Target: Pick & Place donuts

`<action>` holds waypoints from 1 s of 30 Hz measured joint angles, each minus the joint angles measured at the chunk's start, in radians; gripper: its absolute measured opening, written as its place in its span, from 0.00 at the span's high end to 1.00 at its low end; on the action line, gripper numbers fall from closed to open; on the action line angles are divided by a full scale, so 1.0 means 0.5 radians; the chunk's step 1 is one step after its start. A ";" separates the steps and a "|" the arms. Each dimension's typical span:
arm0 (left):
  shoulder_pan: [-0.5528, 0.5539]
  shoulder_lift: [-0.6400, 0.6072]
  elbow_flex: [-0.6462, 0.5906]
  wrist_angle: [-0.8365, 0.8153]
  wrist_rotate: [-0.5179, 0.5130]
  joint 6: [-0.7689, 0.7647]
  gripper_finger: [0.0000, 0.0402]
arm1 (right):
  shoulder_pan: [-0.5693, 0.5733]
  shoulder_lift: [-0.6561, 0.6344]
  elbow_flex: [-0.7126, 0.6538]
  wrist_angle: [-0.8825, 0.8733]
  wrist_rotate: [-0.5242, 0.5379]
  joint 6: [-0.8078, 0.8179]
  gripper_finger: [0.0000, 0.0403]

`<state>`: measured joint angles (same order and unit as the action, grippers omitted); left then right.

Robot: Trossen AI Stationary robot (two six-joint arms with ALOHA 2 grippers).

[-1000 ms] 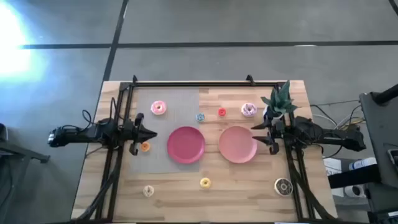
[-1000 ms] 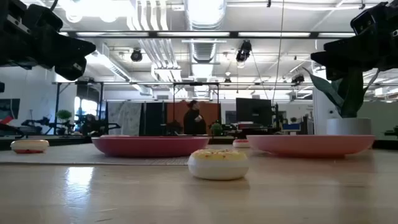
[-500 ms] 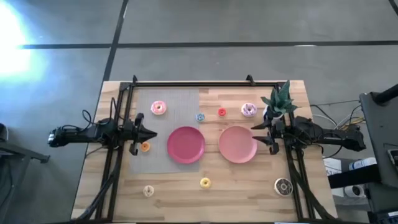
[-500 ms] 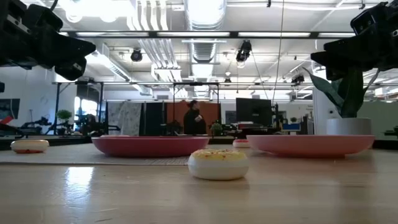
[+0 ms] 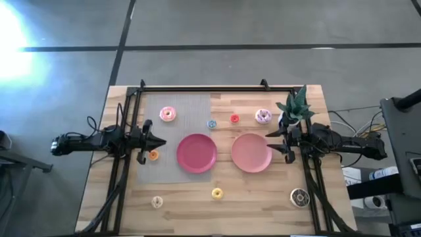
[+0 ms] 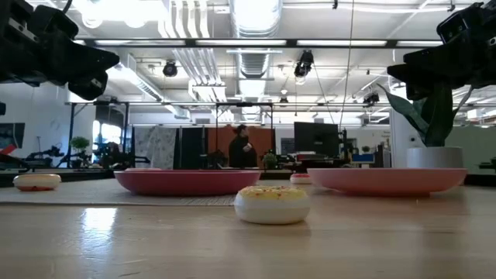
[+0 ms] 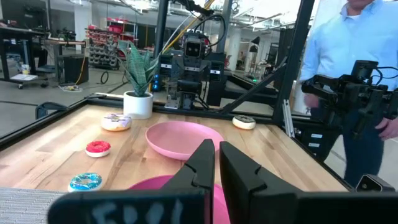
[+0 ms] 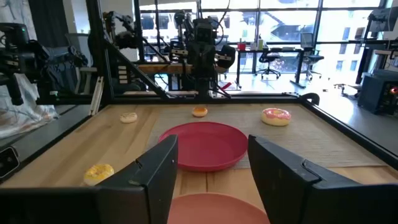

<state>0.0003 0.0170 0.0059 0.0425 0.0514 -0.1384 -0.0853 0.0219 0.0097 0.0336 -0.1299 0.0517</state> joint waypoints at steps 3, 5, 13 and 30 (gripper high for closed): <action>0.000 0.000 0.000 -0.001 0.000 0.000 1.00 | 0.000 0.000 -0.001 -0.001 0.001 0.000 0.54; 0.000 -0.001 0.000 -0.001 0.000 0.000 1.00 | 0.000 0.000 -0.001 -0.001 0.000 0.001 0.54; 0.000 0.000 0.000 0.000 0.001 0.000 1.00 | 0.000 0.000 0.000 0.000 0.000 0.000 0.54; 0.001 -0.001 0.000 0.000 0.000 0.000 1.00 | 0.000 0.013 0.000 0.001 0.558 1.325 0.54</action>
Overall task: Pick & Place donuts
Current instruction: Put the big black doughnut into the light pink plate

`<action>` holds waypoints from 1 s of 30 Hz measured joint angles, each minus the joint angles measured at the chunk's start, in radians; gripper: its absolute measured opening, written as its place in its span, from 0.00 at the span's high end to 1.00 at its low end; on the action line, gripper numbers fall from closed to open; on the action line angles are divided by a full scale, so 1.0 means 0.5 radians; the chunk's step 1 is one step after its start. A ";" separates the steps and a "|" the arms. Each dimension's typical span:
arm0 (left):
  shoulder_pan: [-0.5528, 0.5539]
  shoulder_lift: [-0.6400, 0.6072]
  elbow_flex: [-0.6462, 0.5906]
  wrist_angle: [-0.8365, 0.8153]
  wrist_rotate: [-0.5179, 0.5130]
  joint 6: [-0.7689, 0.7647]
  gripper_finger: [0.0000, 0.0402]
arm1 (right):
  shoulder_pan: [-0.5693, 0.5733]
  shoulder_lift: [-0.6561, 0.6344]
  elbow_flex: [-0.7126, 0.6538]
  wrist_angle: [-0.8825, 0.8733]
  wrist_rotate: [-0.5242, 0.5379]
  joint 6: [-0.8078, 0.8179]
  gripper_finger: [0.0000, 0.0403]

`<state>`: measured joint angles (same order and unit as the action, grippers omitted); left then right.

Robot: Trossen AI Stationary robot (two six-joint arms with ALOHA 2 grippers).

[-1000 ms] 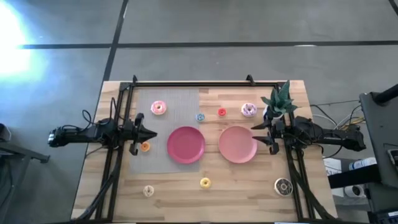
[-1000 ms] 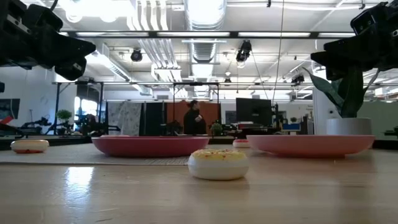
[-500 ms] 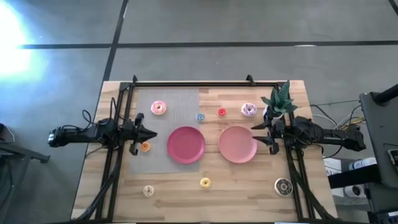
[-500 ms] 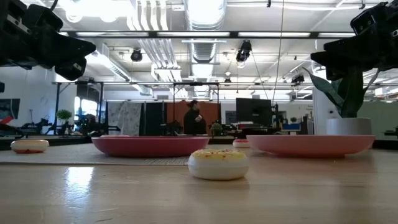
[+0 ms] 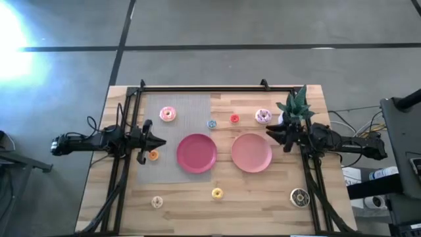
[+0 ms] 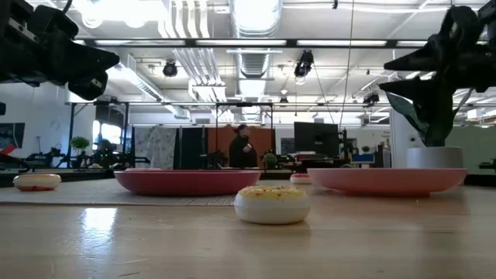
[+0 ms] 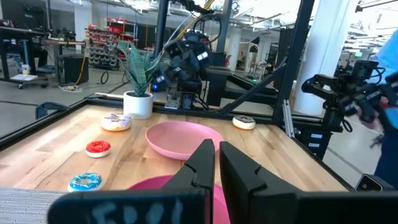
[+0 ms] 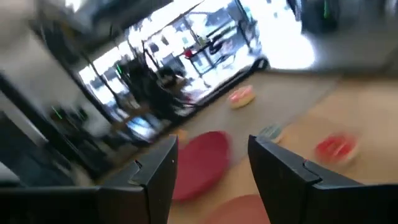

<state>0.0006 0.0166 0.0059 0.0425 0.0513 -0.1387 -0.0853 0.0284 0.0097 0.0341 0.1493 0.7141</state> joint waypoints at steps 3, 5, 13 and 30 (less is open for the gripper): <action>0.000 0.000 0.000 0.000 0.000 0.000 1.00 | -0.001 0.002 0.000 0.001 0.017 0.535 0.54; 0.000 0.001 0.000 -0.001 0.000 0.000 1.00 | -0.002 0.000 0.000 0.002 0.027 0.757 0.54; 0.000 0.001 0.000 -0.001 0.001 0.001 1.00 | 0.000 0.013 0.000 0.015 0.048 1.082 0.54; 0.000 0.002 0.000 -0.030 -0.001 0.001 1.00 | 0.317 0.831 0.314 0.070 -0.321 1.477 0.54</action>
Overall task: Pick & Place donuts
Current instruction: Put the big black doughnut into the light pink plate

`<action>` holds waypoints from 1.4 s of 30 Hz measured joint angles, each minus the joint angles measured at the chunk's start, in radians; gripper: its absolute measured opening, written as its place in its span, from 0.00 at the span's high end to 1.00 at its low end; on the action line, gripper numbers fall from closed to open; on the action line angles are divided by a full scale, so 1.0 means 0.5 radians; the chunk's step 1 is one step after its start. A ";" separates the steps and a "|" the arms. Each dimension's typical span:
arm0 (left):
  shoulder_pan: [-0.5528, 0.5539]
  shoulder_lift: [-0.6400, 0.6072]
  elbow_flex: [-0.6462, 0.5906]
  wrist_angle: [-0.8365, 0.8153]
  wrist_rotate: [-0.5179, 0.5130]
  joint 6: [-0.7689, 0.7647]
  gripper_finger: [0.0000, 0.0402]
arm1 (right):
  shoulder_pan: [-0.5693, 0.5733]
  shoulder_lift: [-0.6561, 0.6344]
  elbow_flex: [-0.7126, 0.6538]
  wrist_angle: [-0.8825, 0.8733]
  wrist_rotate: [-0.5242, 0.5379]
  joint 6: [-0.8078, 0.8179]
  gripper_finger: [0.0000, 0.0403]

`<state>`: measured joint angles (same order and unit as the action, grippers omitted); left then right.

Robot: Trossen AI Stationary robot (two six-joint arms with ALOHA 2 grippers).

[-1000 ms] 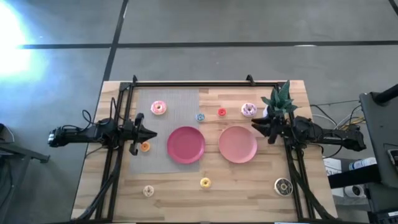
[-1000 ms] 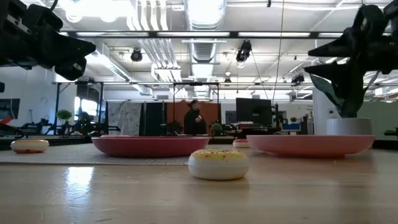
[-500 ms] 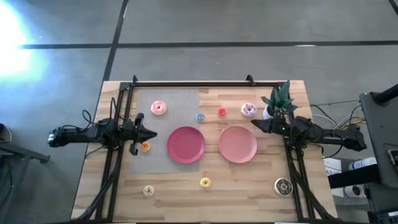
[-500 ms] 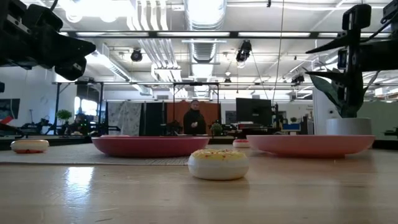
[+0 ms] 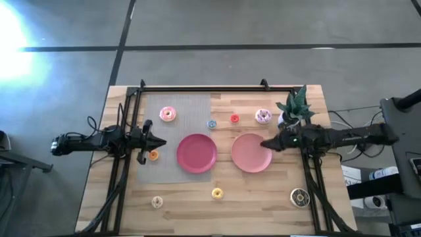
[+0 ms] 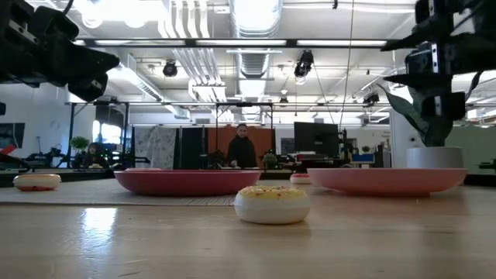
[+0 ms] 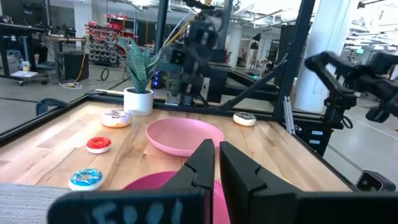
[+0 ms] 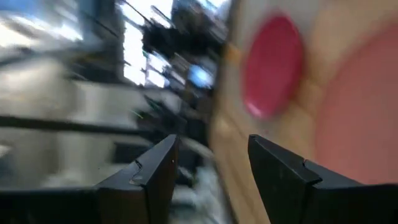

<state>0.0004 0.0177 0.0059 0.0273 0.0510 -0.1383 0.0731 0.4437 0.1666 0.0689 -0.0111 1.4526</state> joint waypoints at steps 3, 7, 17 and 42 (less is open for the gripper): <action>0.000 0.000 0.000 0.000 0.001 0.000 1.00 | 0.168 0.317 0.273 -0.605 -0.141 0.029 0.54; 0.000 0.000 0.000 0.000 0.001 0.000 1.00 | 0.370 0.714 0.613 -1.160 -0.345 0.048 0.54; 0.000 0.000 0.000 -0.002 0.000 -0.001 1.00 | 0.829 1.551 1.097 -1.557 -0.912 0.152 0.54; 0.000 0.000 0.000 -0.003 0.000 0.000 1.00 | 1.230 2.445 1.477 -2.023 -1.191 0.446 0.32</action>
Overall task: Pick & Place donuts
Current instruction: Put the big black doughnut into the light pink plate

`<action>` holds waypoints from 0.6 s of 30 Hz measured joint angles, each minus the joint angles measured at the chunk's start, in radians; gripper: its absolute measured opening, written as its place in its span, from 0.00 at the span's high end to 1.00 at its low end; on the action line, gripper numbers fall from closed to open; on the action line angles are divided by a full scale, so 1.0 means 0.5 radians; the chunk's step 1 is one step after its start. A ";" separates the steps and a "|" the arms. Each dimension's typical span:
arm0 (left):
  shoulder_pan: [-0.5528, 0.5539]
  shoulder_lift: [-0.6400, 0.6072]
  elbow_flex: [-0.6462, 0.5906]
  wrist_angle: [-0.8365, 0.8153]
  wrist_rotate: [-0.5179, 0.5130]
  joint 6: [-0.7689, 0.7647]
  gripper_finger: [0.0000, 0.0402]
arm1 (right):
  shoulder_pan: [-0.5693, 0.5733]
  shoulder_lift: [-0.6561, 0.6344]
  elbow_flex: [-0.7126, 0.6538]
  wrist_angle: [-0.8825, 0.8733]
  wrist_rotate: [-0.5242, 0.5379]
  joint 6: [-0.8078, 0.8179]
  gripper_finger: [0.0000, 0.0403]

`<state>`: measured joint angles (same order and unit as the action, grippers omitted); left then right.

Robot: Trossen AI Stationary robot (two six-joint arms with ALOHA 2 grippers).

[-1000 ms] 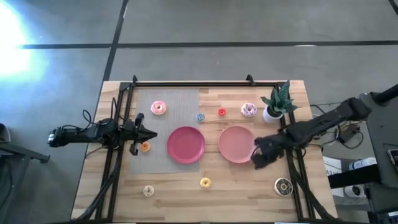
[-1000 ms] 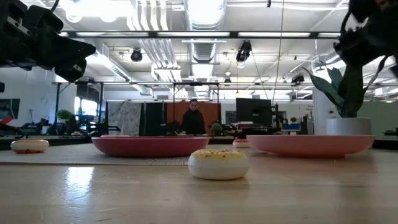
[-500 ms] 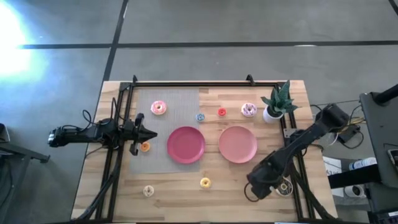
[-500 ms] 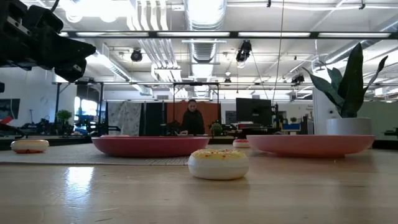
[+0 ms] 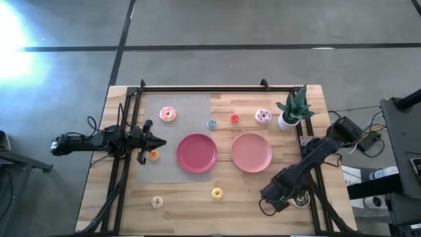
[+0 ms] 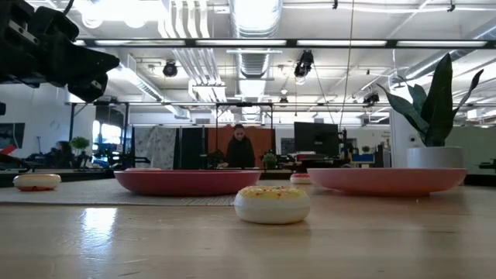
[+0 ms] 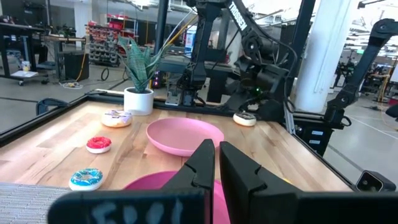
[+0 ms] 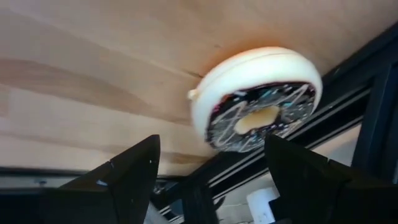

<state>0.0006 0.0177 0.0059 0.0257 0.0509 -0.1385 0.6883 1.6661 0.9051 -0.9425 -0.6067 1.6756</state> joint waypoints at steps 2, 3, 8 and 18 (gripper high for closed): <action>-0.001 0.000 0.000 0.000 0.000 0.000 1.00 | 0.018 -0.012 -0.051 0.040 0.000 0.001 0.34; -0.001 0.000 0.000 0.000 0.001 0.000 1.00 | 0.025 -0.018 -0.078 0.067 -0.007 0.001 0.35; 0.000 0.000 0.000 0.000 0.000 0.000 1.00 | 0.029 -0.033 -0.193 0.327 -0.040 0.057 0.38; 0.000 0.000 0.000 -0.001 0.001 0.000 1.00 | 0.033 0.008 -0.258 0.398 -0.038 -0.013 0.40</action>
<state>0.0006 0.0177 0.0059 0.0254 0.0513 -0.1383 0.7048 1.6699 0.7762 -0.7435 -0.6258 1.6693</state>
